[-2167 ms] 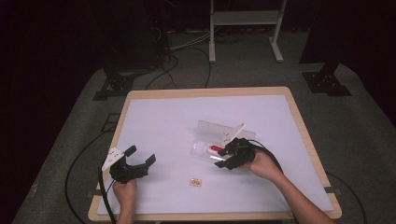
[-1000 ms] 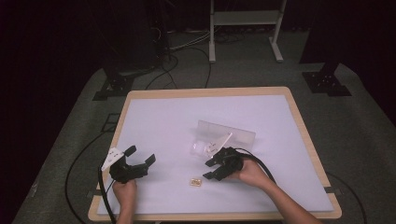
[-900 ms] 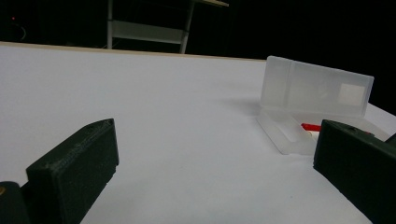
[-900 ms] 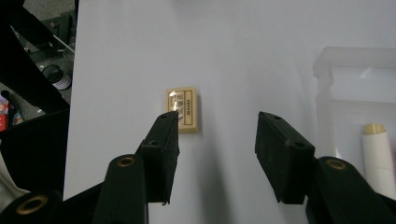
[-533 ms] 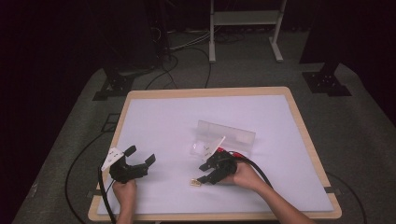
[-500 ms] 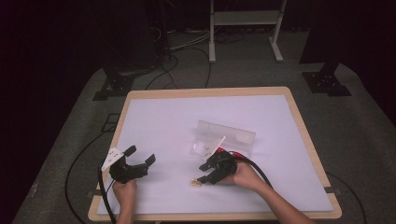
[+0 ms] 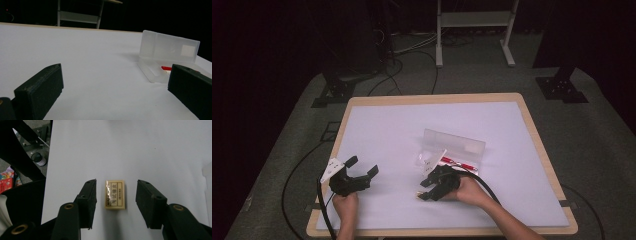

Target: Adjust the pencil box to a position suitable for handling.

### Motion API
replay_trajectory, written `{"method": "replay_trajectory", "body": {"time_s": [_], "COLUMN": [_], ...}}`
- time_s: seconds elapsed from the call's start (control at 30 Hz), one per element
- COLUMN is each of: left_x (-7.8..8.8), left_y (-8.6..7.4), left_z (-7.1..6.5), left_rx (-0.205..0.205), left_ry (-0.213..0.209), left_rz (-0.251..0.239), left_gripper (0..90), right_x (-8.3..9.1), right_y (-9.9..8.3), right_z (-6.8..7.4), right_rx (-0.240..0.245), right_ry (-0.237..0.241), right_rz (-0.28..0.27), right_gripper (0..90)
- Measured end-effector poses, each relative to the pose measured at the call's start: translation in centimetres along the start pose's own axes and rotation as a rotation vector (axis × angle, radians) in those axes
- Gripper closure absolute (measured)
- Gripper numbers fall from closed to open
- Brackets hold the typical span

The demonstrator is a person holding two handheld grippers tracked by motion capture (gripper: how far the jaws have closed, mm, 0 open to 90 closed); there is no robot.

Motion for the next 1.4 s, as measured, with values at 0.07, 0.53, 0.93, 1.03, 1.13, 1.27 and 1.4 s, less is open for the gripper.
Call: {"method": "replay_trajectory", "body": {"time_s": [0.07, 0.53, 0.93, 1.03, 1.13, 1.27, 1.4], "left_x": [0.0, 0.0, 0.0, 0.0, 0.0, 0.0, 0.0], "left_y": [0.0, 0.0, 0.0, 0.0, 0.0, 0.0, 0.0], "left_z": [0.0, 0.0, 0.0, 0.0, 0.0, 0.0, 0.0], "left_rx": [0.001, 0.001, 0.0, 0.001, 0.001, 0.0, 0.0], "left_ry": [0.0, 0.0, 0.0, 0.0, 0.0, 0.0, 0.0], "left_rz": [0.0, -0.001, 0.0, -0.001, 0.0, -0.001, 0.0], "left_gripper": [0.0, 0.0, 0.0, 0.0, 0.0, 0.0, 0.0], "right_x": [-0.1, -1.1, -1.8, -1.7, -1.7, -1.5, -1.0], "right_y": [0.0, -0.3, -0.6, -0.6, -0.6, -0.5, -0.1], "right_z": [-0.1, 0.1, 0.2, 0.1, 0.2, 0.1, -0.1], "right_rx": [0.0, 0.012, 0.022, 0.027, 0.034, 0.041, 0.047], "right_ry": [0.001, 0.007, -0.001, -0.004, -0.005, -0.009, -0.019], "right_rz": [0.001, 0.02, 0.046, 0.047, 0.052, 0.054, 0.05], "right_gripper": [50.6, 56.6, 64.3, 66.4, 67.2, 67.4, 67.5]}}
Point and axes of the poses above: each handheld gripper's, and its own axes: x roughly backward along the jaws, y roughly out of its top, z roughly to its left, the point moved 9 cm from there along -x, roughly forward along the jaws, and after that the axes turned 7 degrees about -z, right-handed, at the moved point
